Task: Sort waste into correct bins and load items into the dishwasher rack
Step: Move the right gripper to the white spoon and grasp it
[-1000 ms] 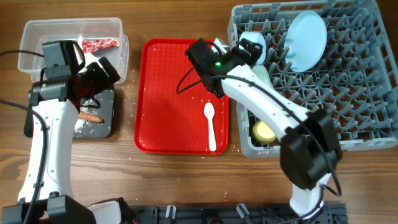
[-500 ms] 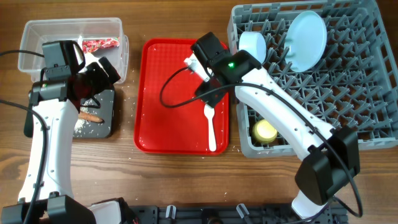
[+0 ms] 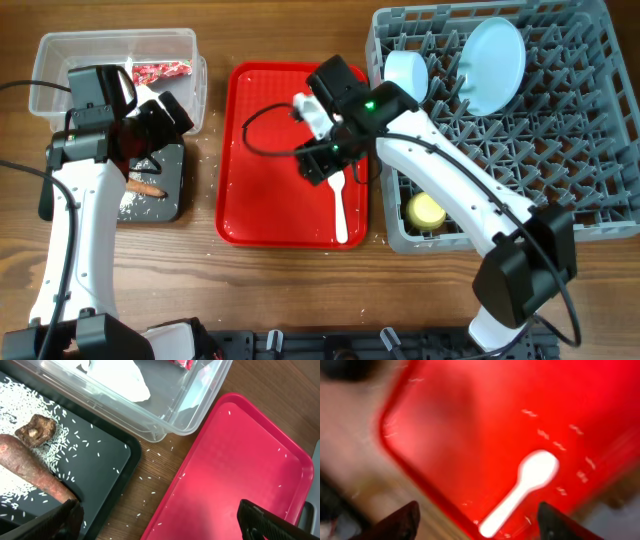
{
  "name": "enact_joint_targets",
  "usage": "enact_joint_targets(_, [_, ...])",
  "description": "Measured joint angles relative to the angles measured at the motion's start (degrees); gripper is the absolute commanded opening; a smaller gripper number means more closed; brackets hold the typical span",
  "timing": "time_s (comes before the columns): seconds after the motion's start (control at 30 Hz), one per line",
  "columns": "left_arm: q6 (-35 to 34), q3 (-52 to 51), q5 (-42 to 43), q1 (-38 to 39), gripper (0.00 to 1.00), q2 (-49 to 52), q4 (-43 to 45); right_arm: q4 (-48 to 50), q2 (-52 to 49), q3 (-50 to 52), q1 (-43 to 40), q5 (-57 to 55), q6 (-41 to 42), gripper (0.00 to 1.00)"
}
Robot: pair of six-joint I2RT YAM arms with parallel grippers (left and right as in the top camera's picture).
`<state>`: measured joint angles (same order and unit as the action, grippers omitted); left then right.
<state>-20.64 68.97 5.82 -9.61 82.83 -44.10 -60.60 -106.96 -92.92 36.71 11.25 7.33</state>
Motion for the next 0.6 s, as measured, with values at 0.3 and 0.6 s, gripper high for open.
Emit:
enact_joint_targets(0.3, [0.0, 0.0, 0.0, 0.0, 1.0, 0.0, 0.0, 0.6, -6.5, 6.1, 0.0, -8.1, 8.6, 0.65])
enact_joint_targets(0.6, [0.0, 0.0, 0.0, 0.0, 1.0, 0.0, 0.0, 4.5, -7.4, 11.1, 0.0, -8.8, 4.8, 0.58])
